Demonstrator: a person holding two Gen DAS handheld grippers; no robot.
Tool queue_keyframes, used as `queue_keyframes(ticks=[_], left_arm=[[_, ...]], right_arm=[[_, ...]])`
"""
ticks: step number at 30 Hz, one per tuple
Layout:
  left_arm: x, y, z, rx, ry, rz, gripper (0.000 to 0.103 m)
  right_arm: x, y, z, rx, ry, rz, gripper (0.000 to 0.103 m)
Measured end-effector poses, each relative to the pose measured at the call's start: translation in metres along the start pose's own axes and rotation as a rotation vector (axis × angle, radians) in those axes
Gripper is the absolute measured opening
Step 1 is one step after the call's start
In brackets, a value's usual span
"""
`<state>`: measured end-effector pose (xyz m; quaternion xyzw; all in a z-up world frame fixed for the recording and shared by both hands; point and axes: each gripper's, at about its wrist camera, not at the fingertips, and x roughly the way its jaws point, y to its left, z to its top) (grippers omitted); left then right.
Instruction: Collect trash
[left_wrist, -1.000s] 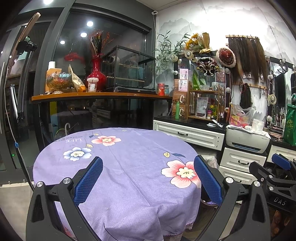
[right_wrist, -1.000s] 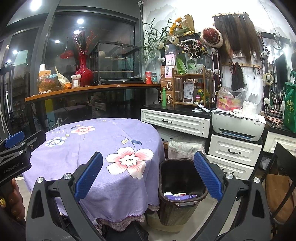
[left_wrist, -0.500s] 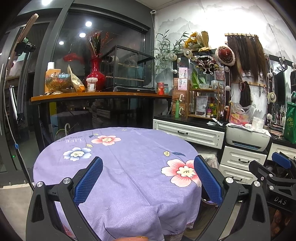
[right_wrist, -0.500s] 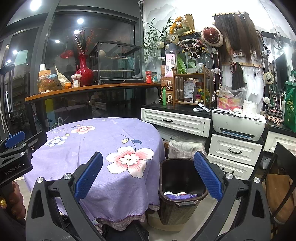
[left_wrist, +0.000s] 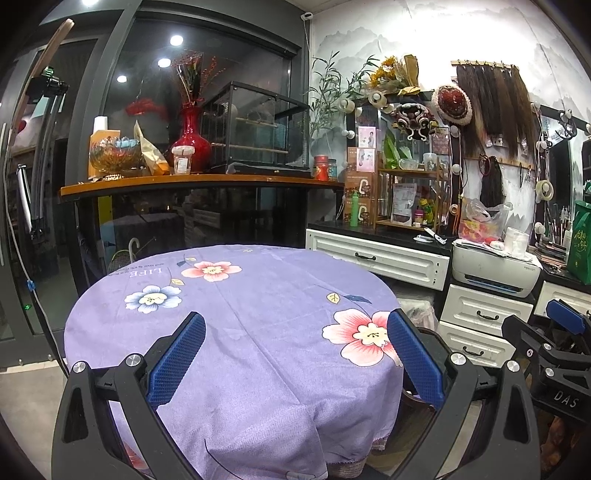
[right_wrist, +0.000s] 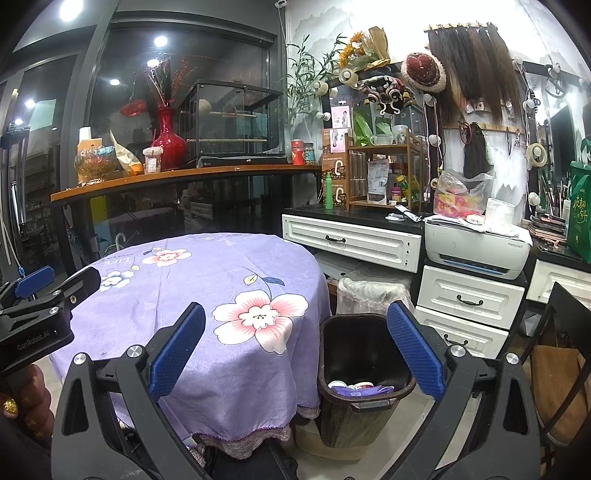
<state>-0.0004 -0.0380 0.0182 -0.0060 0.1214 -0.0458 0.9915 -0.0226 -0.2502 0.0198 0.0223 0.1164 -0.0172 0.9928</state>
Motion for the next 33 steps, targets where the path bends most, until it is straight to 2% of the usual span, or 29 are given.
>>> queue_keyframes(ticks=[33], left_arm=[[0.0017,-0.0013,-0.0003,0.001,0.004,0.0,0.098]], right_arm=[[0.0008,0.0019,-0.0054,0.001,0.007,0.004,0.097]])
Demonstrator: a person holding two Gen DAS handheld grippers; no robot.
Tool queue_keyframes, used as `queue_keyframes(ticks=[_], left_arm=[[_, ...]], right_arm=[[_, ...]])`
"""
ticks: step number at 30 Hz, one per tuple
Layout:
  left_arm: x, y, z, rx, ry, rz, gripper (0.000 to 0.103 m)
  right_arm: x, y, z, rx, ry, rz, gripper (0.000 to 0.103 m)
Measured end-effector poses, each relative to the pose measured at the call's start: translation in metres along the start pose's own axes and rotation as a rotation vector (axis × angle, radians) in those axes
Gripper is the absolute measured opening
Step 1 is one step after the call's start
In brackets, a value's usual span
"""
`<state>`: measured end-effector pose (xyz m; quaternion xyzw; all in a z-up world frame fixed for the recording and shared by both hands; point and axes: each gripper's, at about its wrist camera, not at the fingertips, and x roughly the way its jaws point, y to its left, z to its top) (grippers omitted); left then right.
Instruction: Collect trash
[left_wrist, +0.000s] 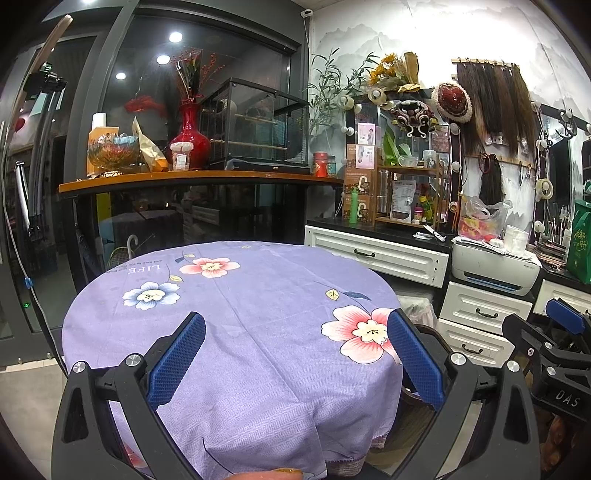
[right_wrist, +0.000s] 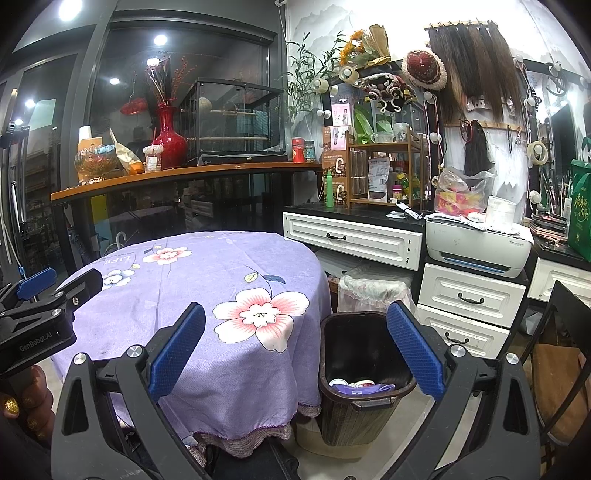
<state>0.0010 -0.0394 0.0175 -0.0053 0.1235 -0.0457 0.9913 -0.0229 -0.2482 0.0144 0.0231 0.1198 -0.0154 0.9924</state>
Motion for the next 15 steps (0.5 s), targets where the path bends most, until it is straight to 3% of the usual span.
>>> queue_keyframes(ticks=[15], left_arm=[[-0.0006,-0.0005,0.0007,0.0,0.001,-0.001,0.098]], right_arm=[[0.0001,0.0009,-0.0006,0.0,0.001,0.0,0.097]])
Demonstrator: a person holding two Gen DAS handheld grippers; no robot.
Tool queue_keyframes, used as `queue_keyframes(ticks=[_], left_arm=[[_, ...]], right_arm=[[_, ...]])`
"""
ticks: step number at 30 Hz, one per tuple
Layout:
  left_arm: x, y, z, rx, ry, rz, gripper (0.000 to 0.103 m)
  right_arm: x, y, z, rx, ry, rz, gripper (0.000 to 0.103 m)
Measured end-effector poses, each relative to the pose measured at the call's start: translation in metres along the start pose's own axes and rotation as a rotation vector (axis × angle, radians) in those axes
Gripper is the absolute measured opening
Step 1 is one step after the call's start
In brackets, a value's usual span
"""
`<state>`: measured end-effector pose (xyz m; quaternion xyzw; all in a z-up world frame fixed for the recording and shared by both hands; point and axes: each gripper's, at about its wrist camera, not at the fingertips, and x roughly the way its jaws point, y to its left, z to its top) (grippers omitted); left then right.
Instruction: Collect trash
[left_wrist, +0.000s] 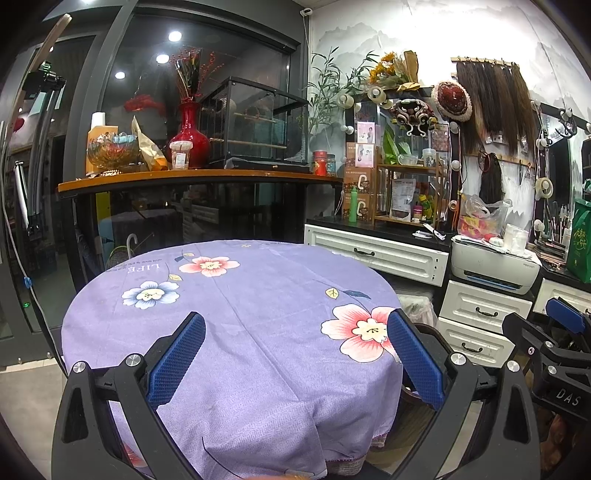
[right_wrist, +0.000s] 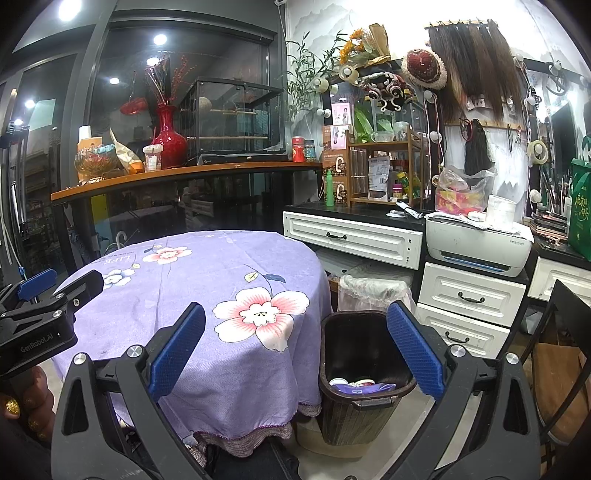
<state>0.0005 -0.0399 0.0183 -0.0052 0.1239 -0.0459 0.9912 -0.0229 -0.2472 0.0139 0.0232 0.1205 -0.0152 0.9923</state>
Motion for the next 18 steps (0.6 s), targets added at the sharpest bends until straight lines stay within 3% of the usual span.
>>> queue_keyframes(ticks=[18], left_arm=[[0.001,-0.005,-0.01,0.005,0.003,-0.002,0.098]], right_arm=[[0.001,0.001,0.0,0.0,0.002,0.001,0.097]])
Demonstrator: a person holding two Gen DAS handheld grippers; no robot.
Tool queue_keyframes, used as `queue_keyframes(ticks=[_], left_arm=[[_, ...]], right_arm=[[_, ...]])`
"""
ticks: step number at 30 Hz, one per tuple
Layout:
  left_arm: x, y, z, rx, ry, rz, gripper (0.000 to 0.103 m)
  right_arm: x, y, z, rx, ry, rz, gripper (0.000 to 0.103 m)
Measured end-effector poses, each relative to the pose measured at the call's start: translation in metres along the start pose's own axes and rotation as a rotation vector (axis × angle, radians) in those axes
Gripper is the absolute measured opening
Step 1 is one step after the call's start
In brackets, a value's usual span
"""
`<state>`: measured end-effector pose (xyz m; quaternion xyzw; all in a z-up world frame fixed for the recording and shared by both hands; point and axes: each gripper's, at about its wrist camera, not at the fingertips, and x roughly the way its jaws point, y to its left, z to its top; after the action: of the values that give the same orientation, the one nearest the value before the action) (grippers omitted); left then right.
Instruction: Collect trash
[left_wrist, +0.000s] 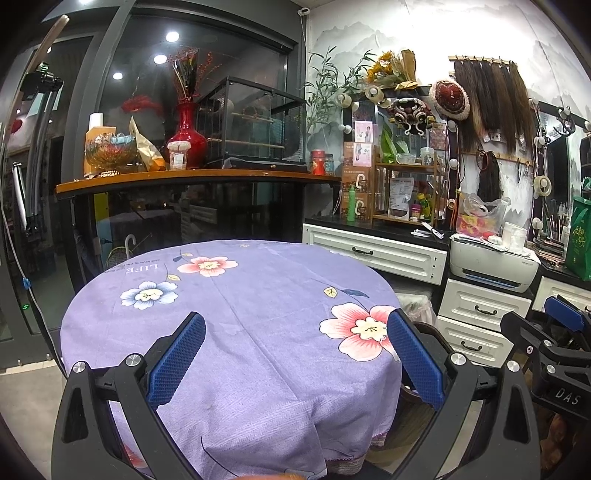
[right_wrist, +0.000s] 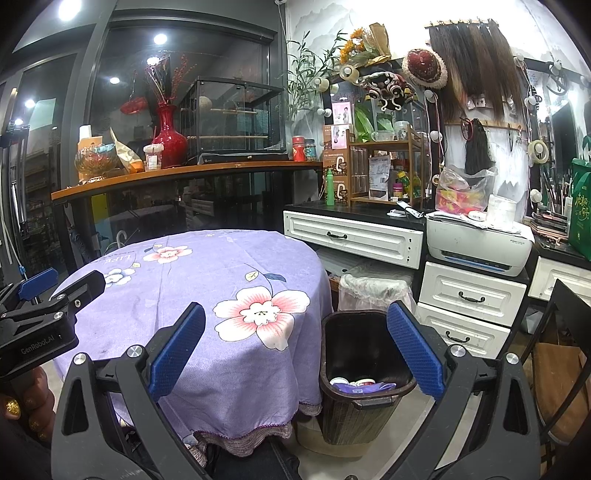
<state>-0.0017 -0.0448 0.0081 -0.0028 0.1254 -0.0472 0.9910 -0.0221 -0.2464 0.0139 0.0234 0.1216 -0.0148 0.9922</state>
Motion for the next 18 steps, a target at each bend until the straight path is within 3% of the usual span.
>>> queue_keyframes(ticks=[18], left_arm=[[-0.0008,0.0003,0.0,0.0,0.007,-0.001,0.098]], right_arm=[[0.0013,0.0031,-0.0038,0.0,0.002,0.0,0.097]])
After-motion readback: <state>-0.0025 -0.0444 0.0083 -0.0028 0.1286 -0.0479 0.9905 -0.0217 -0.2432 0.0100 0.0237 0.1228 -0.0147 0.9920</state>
